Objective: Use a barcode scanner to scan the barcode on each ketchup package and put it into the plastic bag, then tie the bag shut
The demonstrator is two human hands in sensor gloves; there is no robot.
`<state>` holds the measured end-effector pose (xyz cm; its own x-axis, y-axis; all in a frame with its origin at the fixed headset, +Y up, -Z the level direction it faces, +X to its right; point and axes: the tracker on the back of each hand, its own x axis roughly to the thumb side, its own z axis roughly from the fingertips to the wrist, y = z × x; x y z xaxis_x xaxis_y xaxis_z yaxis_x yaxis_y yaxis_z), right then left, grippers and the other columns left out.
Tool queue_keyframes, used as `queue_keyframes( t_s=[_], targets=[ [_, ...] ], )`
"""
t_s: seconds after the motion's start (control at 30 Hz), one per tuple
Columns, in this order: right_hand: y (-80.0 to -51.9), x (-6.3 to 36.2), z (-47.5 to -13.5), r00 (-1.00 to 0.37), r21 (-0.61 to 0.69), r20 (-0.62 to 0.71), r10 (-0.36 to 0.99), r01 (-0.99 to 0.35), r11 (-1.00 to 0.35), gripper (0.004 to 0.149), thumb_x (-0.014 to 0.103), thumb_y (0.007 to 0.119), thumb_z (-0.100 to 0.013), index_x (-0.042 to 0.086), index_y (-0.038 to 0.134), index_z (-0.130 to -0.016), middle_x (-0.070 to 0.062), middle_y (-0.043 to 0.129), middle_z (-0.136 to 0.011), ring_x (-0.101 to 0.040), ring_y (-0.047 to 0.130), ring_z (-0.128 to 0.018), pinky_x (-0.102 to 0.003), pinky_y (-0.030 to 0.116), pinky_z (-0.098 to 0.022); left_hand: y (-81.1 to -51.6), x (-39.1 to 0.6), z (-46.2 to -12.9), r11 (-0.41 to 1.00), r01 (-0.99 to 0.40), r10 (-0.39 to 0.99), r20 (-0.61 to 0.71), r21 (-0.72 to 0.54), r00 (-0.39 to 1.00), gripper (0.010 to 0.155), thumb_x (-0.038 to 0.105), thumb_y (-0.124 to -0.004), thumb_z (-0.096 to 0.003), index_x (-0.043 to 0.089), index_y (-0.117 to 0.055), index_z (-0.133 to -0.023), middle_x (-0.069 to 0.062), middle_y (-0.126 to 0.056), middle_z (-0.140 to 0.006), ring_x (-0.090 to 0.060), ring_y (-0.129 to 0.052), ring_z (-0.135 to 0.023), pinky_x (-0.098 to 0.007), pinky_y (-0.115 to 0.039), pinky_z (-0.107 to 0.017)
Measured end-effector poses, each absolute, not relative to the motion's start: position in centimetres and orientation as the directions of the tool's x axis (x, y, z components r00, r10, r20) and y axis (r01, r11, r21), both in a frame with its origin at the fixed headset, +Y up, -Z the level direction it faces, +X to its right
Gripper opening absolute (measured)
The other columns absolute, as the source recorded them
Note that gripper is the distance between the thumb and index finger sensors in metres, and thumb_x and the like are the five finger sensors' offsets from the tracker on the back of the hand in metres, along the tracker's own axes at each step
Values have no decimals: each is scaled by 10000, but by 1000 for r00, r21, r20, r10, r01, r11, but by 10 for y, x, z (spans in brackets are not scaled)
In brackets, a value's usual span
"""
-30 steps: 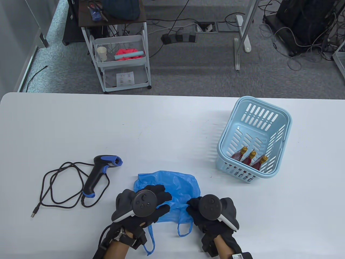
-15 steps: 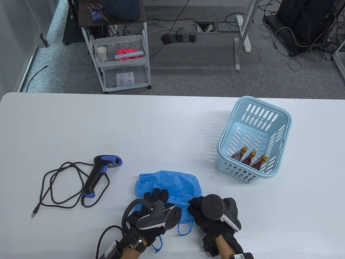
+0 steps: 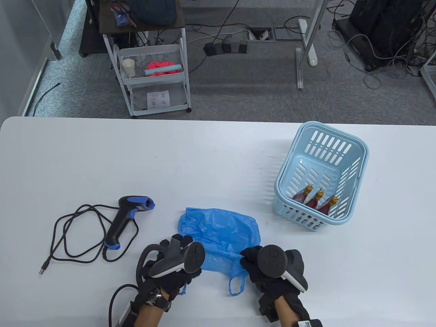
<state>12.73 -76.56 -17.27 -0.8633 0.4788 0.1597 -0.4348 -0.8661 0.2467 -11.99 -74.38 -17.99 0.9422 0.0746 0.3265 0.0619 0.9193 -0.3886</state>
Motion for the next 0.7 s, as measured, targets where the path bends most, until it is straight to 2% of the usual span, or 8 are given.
queue_keyframes(
  t_s=[0.17,0.37,0.53,0.7],
  targets=[
    [-760,131,-172,-869,229,177,461,-419,-878,413,331,718,-542,164,756,-918,-133,809,-904,-407,799,-776,-571,671,-611,-744,-119,-179,938,28,96,337,-346,937,635,491,-840,-437,228,-753,-1008,-36,-716,-1069,-394,-800,-970,-560,-705,-693],
    [-739,132,-164,-854,115,228,468,-454,-883,447,339,732,-539,158,733,-948,-149,783,-946,-431,778,-811,-588,653,-624,-746,-115,-179,944,13,109,349,-329,931,592,475,-836,-441,223,-777,-973,-27,-753,-1015,-377,-842,-913,-545,-723,-679],
    [-721,118,-151,-858,-1,314,407,-429,-903,408,348,748,-532,175,773,-901,-134,789,-946,-424,774,-829,-591,644,-636,-744,-111,-176,951,-5,122,364,-308,924,566,471,-834,-441,223,-793,-947,-25,-776,-974,-356,-867,-874,-537,-734,-667],
    [-716,96,-140,-853,-23,391,346,-385,-923,374,363,764,-524,186,813,-850,-122,796,-944,-418,771,-842,-593,636,-648,-743,-108,-176,953,-29,145,370,-301,918,551,472,-831,-441,224,-799,-932,-26,-789,-945,-349,-888,-834,-528,-749,-650]
  ],
)
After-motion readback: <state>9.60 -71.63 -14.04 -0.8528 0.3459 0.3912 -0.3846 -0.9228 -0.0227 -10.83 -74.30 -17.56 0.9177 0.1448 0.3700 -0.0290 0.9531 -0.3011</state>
